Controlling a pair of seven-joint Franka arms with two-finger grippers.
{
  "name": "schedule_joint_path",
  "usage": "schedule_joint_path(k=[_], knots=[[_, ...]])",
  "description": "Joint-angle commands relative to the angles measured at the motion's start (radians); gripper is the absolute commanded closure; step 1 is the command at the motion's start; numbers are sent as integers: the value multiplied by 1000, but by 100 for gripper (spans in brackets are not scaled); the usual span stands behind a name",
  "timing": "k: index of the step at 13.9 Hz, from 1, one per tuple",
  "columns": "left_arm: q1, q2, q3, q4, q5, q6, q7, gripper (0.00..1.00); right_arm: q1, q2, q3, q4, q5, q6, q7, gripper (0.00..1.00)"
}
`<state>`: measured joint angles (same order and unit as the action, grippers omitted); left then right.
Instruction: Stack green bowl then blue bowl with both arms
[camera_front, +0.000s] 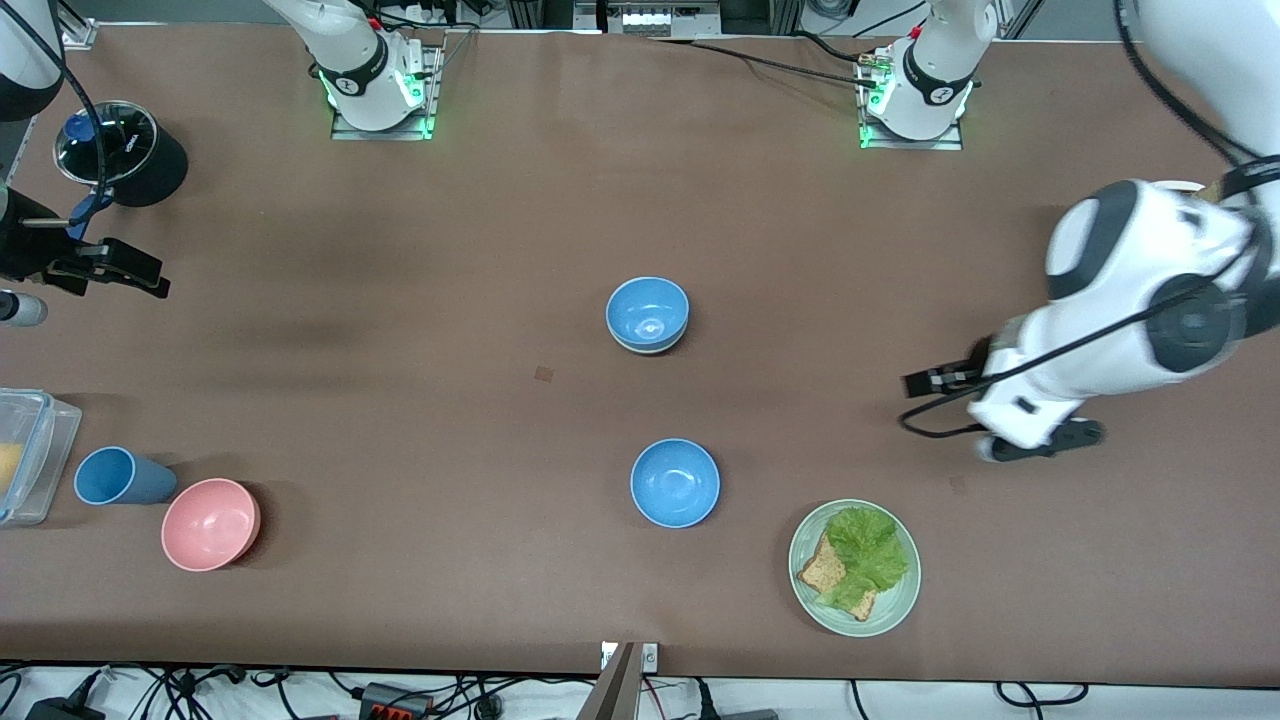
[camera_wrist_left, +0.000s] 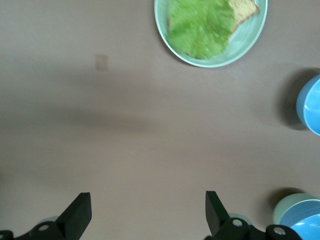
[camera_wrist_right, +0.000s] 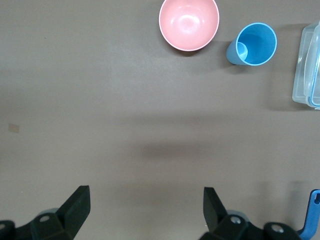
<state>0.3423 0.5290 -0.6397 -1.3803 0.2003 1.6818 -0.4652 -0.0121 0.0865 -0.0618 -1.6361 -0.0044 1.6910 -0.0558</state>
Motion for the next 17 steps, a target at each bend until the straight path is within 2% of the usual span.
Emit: schedule_joint_path(k=[1,4,8,9,10,12,14,15,17], knots=[[61,-9,-12,39,21,-30,106,0,-9,-33,8,-21,-11,15,-18,0],[78,-26,-23,88,11,-108,169,0,-9,-43,7,-21,-11,15,-22,0],[89,-104,-23,81,-5,-152,214,0,-9,-42,8,-21,-11,19,-24,0],[122,-144,-18,66,-43,-152,227,0,-9,-39,8,-21,-11,21,-24,0],[130,-230,1,6,-91,-151,300,0,-8,-37,8,-21,-11,24,-24,0],[72,-366,137,-81,-146,-142,410,0,-8,-37,8,-19,-12,29,-24,0],[21,-513,279,-207,-249,-143,447,0,-6,-37,8,-19,-12,29,-24,0],[11,-552,329,-239,-290,-151,506,0,-6,-34,8,-19,-12,29,-24,0],[-50,-566,395,-232,-298,-207,568,0,-6,-33,8,-21,-12,29,-24,0]])
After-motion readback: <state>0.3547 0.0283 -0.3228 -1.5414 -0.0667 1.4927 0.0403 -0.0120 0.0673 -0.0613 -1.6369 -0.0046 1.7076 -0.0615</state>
